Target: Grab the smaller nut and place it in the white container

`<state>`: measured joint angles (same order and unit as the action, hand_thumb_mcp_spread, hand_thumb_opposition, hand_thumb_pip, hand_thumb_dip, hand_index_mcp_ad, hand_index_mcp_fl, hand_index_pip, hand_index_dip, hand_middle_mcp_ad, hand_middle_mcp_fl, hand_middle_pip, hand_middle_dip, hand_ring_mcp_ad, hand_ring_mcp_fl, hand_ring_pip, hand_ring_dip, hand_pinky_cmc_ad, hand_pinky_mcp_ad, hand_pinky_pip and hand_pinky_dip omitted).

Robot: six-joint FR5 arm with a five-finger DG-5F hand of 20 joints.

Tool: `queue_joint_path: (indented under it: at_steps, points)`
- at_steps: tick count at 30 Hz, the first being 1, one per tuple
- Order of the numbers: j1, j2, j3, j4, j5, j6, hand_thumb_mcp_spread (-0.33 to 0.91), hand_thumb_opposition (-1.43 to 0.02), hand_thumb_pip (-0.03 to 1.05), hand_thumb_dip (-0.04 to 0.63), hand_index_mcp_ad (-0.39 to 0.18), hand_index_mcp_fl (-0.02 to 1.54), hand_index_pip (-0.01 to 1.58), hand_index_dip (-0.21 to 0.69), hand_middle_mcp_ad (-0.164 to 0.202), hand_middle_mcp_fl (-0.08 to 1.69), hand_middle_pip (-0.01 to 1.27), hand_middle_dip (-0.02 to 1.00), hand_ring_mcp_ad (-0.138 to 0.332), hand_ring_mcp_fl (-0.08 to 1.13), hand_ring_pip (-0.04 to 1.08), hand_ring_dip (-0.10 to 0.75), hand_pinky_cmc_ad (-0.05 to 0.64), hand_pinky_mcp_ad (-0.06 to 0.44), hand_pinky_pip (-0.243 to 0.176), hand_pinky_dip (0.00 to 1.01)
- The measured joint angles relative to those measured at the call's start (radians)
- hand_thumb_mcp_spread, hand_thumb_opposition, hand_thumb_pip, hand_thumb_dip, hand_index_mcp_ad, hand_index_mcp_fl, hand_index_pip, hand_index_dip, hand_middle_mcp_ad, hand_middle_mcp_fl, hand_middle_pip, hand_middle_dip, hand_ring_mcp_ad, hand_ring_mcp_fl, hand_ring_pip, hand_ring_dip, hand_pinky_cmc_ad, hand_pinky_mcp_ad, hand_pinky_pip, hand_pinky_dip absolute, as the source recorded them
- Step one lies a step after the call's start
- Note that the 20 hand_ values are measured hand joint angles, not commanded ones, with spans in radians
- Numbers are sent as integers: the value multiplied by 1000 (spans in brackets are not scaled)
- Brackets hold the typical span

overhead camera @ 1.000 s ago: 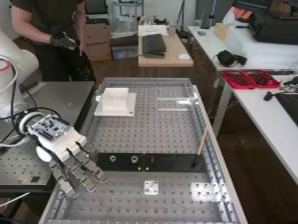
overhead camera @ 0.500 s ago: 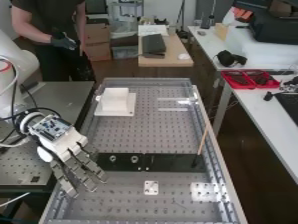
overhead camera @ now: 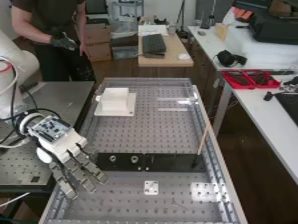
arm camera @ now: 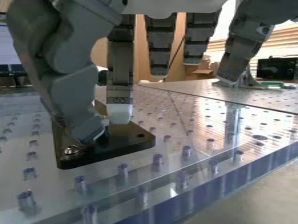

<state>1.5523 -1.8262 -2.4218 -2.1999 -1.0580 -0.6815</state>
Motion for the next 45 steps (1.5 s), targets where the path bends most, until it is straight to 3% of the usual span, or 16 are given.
queue_joint_path:
  at_steps: [13,45]
  points:
    - [2,1,-2,13,-2,-18,405,-820,649,253,-119,251,1548,175,68,141,134,227,140,0,89,110,400,311,-91,403]
    - [1,-7,2,10,-11,-4,417,-826,649,253,-120,239,1508,152,70,141,134,227,129,2,89,110,398,309,-75,401]
